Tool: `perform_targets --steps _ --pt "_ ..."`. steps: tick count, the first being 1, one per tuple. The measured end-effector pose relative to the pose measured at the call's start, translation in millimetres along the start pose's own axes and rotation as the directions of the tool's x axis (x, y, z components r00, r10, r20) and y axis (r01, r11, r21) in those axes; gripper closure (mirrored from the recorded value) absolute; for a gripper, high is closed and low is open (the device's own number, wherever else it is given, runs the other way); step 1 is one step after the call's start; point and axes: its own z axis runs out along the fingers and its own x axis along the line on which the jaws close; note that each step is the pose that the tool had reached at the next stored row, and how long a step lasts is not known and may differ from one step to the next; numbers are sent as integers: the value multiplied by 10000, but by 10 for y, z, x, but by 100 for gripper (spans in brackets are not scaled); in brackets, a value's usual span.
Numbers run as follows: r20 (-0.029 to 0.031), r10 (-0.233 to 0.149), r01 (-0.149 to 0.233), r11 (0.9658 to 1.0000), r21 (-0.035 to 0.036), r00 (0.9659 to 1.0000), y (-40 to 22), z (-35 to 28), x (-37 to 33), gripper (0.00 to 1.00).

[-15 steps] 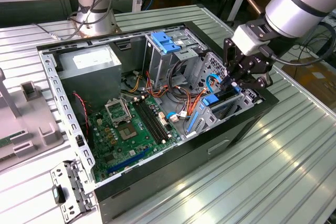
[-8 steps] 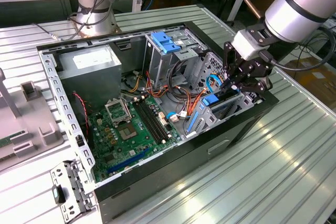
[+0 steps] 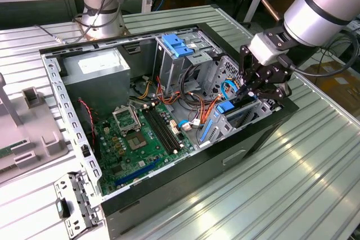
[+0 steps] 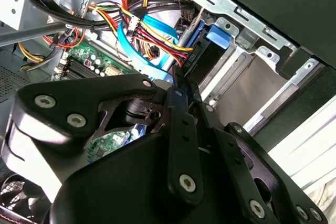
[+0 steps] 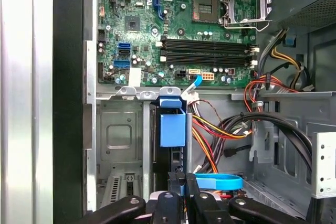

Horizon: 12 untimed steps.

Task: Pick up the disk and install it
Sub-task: 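Insert the second disk wire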

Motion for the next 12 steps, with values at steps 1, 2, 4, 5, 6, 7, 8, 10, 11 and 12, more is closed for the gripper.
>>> perform_targets --steps 1,2,4,5,6,7,8,10,11,12 --pt "1 0 0 10000 0 10000 0 6 1 84" --pt "-2 0 0 10000 0 10000 0 9 2 84" --pt "-3 0 0 10000 0 10000 0 16 3 84" --pt "-3 0 0 10000 0 10000 0 18 3 84" --pt "-2 -1 1 10000 0 10000 2 22 4 84" --pt "-1 -1 1 10000 0 10000 4 25 4 84" --pt "-1 0 0 10000 0 10000 12 28 5 84" --pt "2 -1 1 10000 1 10000 26 34 6 84" --pt "3 -1 1 10000 0 10000 28 37 7 84" --pt "1 -2 2 10000 -1 10000 28 36 7 84"
